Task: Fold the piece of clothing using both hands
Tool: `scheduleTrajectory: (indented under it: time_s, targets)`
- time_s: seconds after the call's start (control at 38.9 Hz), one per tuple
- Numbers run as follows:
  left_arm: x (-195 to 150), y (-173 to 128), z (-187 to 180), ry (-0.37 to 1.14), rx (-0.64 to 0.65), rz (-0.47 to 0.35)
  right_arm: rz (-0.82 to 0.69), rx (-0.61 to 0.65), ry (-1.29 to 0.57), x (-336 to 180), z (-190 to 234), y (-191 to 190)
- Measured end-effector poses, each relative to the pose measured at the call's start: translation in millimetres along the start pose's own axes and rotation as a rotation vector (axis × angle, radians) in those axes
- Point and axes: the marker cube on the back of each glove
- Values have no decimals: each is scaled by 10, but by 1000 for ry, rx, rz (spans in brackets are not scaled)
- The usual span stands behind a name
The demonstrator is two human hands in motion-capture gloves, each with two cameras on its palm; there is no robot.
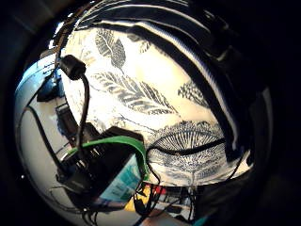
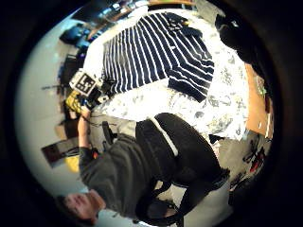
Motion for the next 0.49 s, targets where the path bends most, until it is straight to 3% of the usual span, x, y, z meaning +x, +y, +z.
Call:
scheduleTrajectory:
  time_s: [0.05,0.13,0.15,0.28,0.44,0.49]
  targets:
    - [20,157,-88,-18,33,-44,5,1,0,13,-3,23]
    - [-100,174,-108,-83,46,-202,1,-5,-5,14,-30,95]
    - [-95,170,-110,-72,44,-204,1,-4,-7,21,-26,103]
    - [-24,44,-92,19,58,-75,15,14,-25,98,67,53]
    - [71,139,-192,75,115,-9,24,-4,-62,152,219,4]
    - [34,104,-200,72,118,-31,28,-14,-68,170,281,-43]
